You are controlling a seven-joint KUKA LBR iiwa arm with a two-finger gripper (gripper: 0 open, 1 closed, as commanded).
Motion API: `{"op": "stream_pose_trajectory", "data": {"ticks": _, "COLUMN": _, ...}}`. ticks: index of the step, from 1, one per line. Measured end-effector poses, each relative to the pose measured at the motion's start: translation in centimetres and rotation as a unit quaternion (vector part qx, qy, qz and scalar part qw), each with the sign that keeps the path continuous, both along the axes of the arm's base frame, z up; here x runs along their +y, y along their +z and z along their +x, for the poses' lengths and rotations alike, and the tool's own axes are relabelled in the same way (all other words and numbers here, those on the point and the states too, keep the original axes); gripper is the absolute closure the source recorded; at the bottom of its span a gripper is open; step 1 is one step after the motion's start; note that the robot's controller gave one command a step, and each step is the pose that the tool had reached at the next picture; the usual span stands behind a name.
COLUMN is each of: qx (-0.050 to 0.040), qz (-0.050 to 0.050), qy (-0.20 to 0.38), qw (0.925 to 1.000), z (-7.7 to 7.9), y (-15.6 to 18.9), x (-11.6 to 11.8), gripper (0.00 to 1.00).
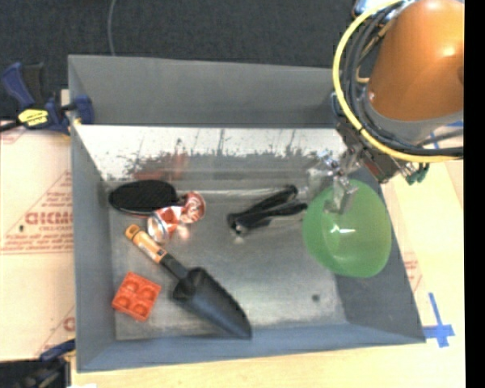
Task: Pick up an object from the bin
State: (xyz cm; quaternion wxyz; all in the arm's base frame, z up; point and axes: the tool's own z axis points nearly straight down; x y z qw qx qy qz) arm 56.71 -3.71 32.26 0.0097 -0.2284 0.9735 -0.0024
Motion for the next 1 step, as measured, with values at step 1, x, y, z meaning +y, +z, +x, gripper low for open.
{"op": "stream_pose_trajectory", "data": {"ticks": 1, "qx": -0.0012, "qz": -0.004, "qy": 0.065, "qw": 0.9979, "z": 2.00, "y": -1.39, "x": -5.42, "gripper": 1.00}}
